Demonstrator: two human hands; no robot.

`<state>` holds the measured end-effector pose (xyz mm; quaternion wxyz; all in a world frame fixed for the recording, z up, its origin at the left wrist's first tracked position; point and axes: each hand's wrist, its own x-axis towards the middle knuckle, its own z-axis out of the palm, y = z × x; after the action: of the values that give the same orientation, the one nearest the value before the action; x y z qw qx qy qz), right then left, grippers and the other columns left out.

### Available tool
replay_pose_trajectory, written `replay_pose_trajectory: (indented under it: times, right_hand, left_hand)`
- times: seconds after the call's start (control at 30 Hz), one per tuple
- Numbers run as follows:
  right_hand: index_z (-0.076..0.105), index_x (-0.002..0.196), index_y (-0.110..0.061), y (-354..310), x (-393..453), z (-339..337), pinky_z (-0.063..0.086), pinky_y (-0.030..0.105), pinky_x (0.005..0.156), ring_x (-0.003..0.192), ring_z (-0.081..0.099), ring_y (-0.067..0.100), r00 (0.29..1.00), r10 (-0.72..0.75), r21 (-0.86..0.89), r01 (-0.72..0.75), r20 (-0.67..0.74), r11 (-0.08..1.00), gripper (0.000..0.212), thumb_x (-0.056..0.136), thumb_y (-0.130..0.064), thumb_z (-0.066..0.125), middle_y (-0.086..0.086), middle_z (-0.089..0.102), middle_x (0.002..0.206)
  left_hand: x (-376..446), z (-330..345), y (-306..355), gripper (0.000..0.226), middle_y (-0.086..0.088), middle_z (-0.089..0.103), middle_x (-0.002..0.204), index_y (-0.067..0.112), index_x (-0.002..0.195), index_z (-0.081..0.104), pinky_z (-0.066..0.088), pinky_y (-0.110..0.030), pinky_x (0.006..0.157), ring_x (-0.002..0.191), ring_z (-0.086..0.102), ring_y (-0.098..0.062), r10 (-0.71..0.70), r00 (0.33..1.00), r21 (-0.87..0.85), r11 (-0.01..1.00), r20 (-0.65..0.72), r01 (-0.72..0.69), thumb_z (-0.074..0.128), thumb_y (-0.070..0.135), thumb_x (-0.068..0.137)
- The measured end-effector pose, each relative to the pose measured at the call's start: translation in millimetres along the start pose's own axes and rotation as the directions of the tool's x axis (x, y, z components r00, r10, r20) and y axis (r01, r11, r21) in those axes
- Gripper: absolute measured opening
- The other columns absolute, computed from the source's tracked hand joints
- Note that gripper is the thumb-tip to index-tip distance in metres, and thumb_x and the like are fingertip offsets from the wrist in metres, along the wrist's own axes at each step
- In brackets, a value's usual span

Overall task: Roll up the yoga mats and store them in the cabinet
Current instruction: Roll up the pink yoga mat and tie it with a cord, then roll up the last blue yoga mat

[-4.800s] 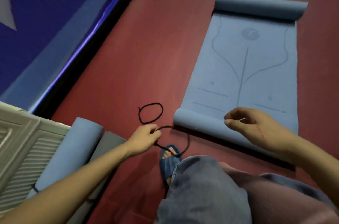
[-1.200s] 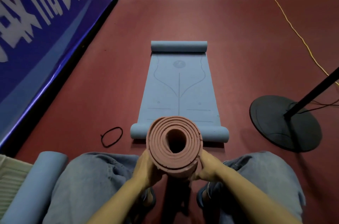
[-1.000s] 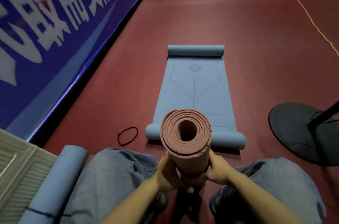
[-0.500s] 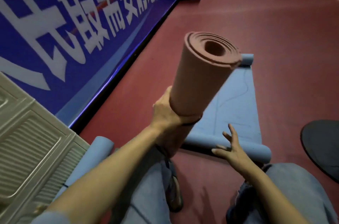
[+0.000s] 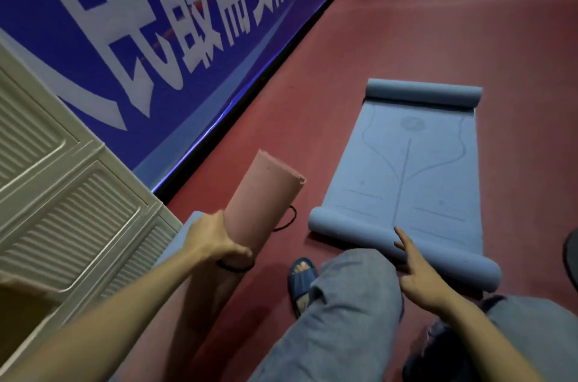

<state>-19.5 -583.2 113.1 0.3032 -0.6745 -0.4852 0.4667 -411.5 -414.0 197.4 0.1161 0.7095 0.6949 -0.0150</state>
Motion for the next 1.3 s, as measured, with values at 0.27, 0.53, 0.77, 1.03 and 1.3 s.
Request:
replay_pose_trajectory:
  times: [0.27,0.53,0.77,1.03,1.3]
  right_hand:
    - [0.015,0.162,-0.029,14,6,-9,0.039,0.036,0.113,0.141,0.038,0.016,0.996,0.094,-0.117,-0.092,0.011,0.989,0.127,0.063,-0.069,0.083,-0.007,0.024,0.162]
    - [0.035,0.156,-0.024,27,37,-2,0.037,0.042,0.118,0.146,0.037,0.014,0.986,0.154,-0.281,-0.129,0.066,0.951,0.132,0.050,-0.098,0.061,-0.011,0.034,0.158]
    - [0.034,0.157,-0.013,30,69,-17,0.033,0.028,0.116,0.146,0.040,0.021,0.904,0.413,-0.528,-0.301,0.106,0.794,0.071,0.098,-0.039,0.064,0.005,0.038,0.161]
    - [0.065,0.125,-0.017,58,132,-69,0.045,0.029,0.090,0.118,0.059,0.024,0.840,0.533,-0.608,-0.373,0.100,0.701,0.042,0.096,-0.047,0.062,0.008,0.064,0.134]
    - [0.052,0.144,-0.014,26,199,-71,0.044,0.035,0.106,0.133,0.052,0.030,0.854,0.483,-0.598,-0.288,0.193,0.748,0.058,0.099,-0.050,0.056,0.013,0.052,0.149]
  left_hand:
    - [-18,114,-64,0.079,-0.004,0.065,0.127,0.017,0.127,0.051,0.057,-0.036,0.087,0.114,0.067,-0.025,-0.231,0.899,0.322,0.940,0.371,0.109,0.083,0.057,0.066]
    - [21,131,-10,0.038,-0.005,0.066,0.128,0.019,0.119,0.068,0.056,-0.037,0.091,0.114,0.066,-0.026,-0.105,0.854,0.297,0.953,0.509,-0.060,0.064,0.037,0.085]
    - [99,85,145,0.033,-0.009,0.076,0.099,0.012,0.095,0.076,0.052,-0.032,0.074,0.095,0.069,-0.030,0.271,0.892,-0.087,0.962,0.363,-0.257,0.068,0.042,0.082]
    - [130,149,276,0.034,-0.010,0.070,0.123,0.018,0.115,0.069,0.050,-0.036,0.089,0.113,0.064,-0.034,0.478,0.770,0.056,0.834,0.423,-0.548,0.060,0.040,0.092]
    - [181,267,299,0.048,-0.010,0.058,0.140,0.015,0.135,0.055,0.045,-0.039,0.104,0.129,0.055,-0.031,0.301,0.720,0.270,0.782,0.625,-0.562,0.063,0.032,0.090]
